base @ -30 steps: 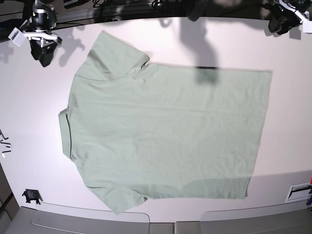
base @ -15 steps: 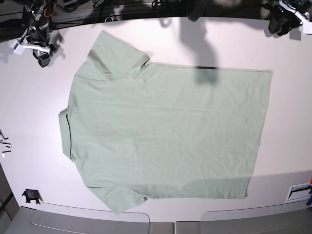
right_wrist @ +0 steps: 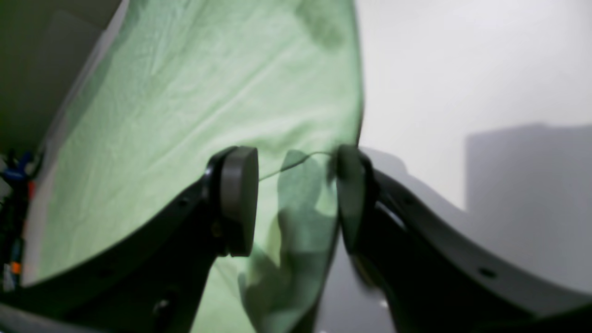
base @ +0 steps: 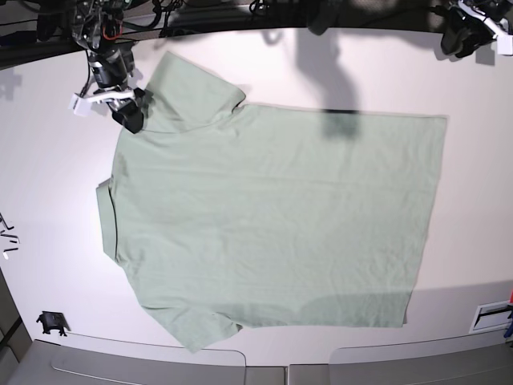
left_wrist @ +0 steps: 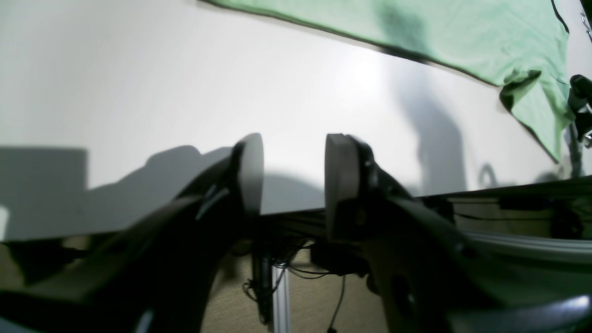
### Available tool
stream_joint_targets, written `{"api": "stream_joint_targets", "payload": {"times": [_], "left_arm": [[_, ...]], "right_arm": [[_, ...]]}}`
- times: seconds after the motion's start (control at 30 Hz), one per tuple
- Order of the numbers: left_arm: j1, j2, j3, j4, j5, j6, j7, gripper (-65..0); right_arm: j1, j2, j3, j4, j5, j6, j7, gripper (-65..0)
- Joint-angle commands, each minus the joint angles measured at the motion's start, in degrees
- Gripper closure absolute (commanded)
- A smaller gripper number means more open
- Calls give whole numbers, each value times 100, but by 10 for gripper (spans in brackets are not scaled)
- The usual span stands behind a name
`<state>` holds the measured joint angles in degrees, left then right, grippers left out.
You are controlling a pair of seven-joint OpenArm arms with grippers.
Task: Fold the T-shirt properly
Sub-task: 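Move the right gripper down to the shirt's shoulder corner and grasp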
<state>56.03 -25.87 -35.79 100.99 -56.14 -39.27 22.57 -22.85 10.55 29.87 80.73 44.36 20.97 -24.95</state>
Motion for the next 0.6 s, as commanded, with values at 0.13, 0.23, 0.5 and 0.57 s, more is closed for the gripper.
{"api": "stream_joint_targets", "payload": {"times": [0.13, 0.23, 0.5, 0.57], "left_arm": [[76, 111, -59, 66, -98, -73, -48, -203], [79, 157, -59, 66, -98, -73, -46, -203], [76, 155, -59, 66, -101, -73, -50, -203], [72, 155, -59, 66, -101, -73, -83, -203]], "right_arm": [[208, -111, 15, 50, -94, -269, 7, -264], [271, -184, 15, 50, -92, -280, -7, -260], [282, -409, 15, 50, -90, -275, -76, -41], [284, -422, 15, 50, -92, -275, -122, 0]]}}
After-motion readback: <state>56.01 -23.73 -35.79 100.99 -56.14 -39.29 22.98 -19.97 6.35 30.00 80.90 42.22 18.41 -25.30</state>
